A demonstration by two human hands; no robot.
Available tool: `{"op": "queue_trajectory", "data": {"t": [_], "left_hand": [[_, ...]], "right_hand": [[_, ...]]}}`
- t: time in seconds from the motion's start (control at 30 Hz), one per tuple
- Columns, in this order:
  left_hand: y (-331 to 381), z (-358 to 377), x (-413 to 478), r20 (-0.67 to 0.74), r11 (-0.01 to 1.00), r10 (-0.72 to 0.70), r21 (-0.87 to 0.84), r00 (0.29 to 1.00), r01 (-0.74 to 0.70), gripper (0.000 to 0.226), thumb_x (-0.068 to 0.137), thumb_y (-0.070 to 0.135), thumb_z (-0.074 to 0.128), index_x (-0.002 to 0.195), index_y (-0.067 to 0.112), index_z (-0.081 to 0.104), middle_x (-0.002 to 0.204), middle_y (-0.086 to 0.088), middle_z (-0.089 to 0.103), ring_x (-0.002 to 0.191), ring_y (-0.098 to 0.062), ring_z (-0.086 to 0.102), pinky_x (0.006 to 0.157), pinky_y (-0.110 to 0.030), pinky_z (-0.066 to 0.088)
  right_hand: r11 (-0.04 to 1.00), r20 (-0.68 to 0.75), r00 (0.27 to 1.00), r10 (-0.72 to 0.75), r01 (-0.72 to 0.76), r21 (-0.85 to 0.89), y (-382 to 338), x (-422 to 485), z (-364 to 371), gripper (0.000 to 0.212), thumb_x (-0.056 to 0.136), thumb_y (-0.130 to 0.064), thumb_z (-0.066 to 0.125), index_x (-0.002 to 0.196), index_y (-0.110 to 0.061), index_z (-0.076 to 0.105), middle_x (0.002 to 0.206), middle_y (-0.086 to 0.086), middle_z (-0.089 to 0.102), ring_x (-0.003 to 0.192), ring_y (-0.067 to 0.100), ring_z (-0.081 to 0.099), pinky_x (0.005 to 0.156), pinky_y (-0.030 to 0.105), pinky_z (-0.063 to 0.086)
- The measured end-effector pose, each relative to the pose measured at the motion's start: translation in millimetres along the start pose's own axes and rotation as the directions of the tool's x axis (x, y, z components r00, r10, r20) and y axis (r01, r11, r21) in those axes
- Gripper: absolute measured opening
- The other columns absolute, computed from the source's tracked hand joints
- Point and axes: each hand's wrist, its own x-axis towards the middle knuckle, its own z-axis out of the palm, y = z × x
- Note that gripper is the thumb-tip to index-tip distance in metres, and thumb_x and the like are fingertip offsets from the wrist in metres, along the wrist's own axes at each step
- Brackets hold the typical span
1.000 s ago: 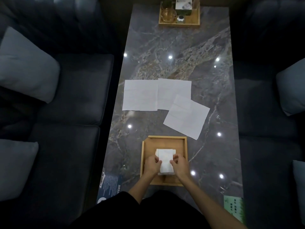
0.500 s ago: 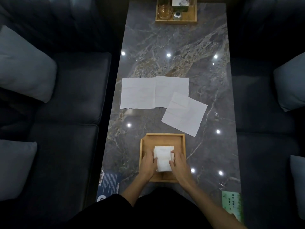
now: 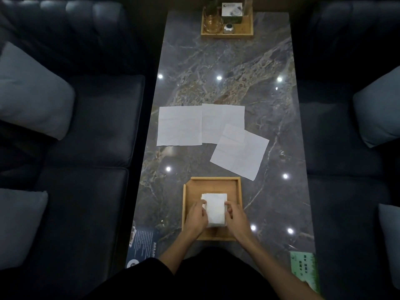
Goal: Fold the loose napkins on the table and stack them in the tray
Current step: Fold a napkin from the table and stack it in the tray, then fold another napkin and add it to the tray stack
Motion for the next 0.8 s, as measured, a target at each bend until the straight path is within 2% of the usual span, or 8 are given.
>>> {"op": "queue_trajectory", "data": {"t": [0.17,0.33,0.4,0.47,0.53,0.67,0.73,0.8], "left_hand": [[-5,0,0,-0.01,0.991,-0.111,-0.076,0.994,0.11,0.025,0.085,0.017,0.049,0.109,0.009,0.055,0.109,-0.012,0.061,0.098,-0.029,0.063,0.087,-0.043,0.056],[-9,6,-2,0.114,0.994,-0.079,-0.071,0.99,0.088,0.056,0.077,0.02,0.05,0.133,0.015,0.046,0.132,-0.008,0.052,0.117,-0.026,0.055,0.102,-0.045,0.051],[-4,4,-8,0.059,0.991,-0.101,-0.083,0.993,0.106,0.048,0.084,0.022,0.053,0.131,0.018,0.043,0.129,-0.005,0.051,0.114,-0.023,0.055,0.1,-0.043,0.052],[6,0,-13,-0.085,0.991,-0.121,-0.063,0.989,0.116,0.029,0.094,0.026,0.05,0.121,0.015,0.044,0.12,-0.006,0.053,0.107,-0.023,0.058,0.092,-0.04,0.054],[16,-5,-12,-0.18,0.996,-0.09,0.008,0.98,0.093,0.02,0.1,0.035,0.045,0.11,0.018,0.044,0.109,-0.002,0.055,0.098,-0.019,0.059,0.082,-0.033,0.052],[47,-23,21,-0.15,0.996,0.001,0.092,0.989,0.013,0.02,0.102,0.038,0.045,0.091,0.021,0.049,0.089,0.0,0.062,0.075,-0.008,0.058,0.067,-0.024,0.051],[67,-33,49,-0.165,0.987,0.089,0.143,0.982,-0.066,0.022,0.102,0.032,0.047,0.083,0.02,0.05,0.085,0.0,0.061,0.071,-0.008,0.054,0.062,-0.023,0.048],[90,-42,80,-0.177,0.979,0.138,0.177,0.974,-0.106,0.023,0.101,0.028,0.049,0.081,0.019,0.048,0.085,0.0,0.058,0.074,-0.012,0.054,0.063,-0.026,0.042]], "right_hand": [[0.993,-0.012,0.998,0.056,-0.054,0.103,2,-2,4,0.041,0.096,-0.03,0.048,0.137,-0.028,0.049,0.136,0.0,0.056,0.116,0.016,0.058,0.095,0.037,0.052],[0.962,0.097,0.991,0.088,-0.109,0.25,-4,-4,4,0.053,0.1,-0.03,0.048,0.151,-0.021,0.034,0.15,0.003,0.044,0.134,0.022,0.046,0.108,0.039,0.043],[0.918,0.131,0.983,0.13,-0.169,0.359,-4,-5,4,0.055,0.101,-0.032,0.047,0.152,-0.02,0.031,0.153,0.003,0.041,0.138,0.023,0.043,0.111,0.04,0.04],[0.879,0.086,0.974,0.21,-0.226,0.42,-4,-5,5,0.054,0.1,-0.035,0.048,0.151,-0.02,0.035,0.151,0.003,0.045,0.137,0.023,0.044,0.111,0.041,0.039],[0.871,0.009,0.956,0.294,-0.272,0.409,-5,-2,-3,0.047,0.099,-0.039,0.05,0.141,-0.02,0.047,0.141,0.003,0.056,0.127,0.023,0.054,0.105,0.042,0.045],[0.875,-0.149,0.928,0.343,-0.258,0.409,-9,32,-47,0.018,0.098,-0.031,0.052,0.103,-0.02,0.064,0.097,0.003,0.071,0.086,0.019,0.066,0.079,0.04,0.056],[0.861,-0.16,0.915,0.369,-0.271,0.431,-9,62,-71,0.017,0.097,-0.023,0.053,0.097,-0.01,0.065,0.079,0.005,0.07,0.069,0.02,0.066,0.067,0.039,0.057],[0.859,-0.176,0.893,0.415,-0.321,0.399,-8,96,-94,0.018,0.095,-0.022,0.054,0.094,-0.008,0.066,0.072,0.004,0.069,0.064,0.022,0.067,0.064,0.037,0.057]]}}
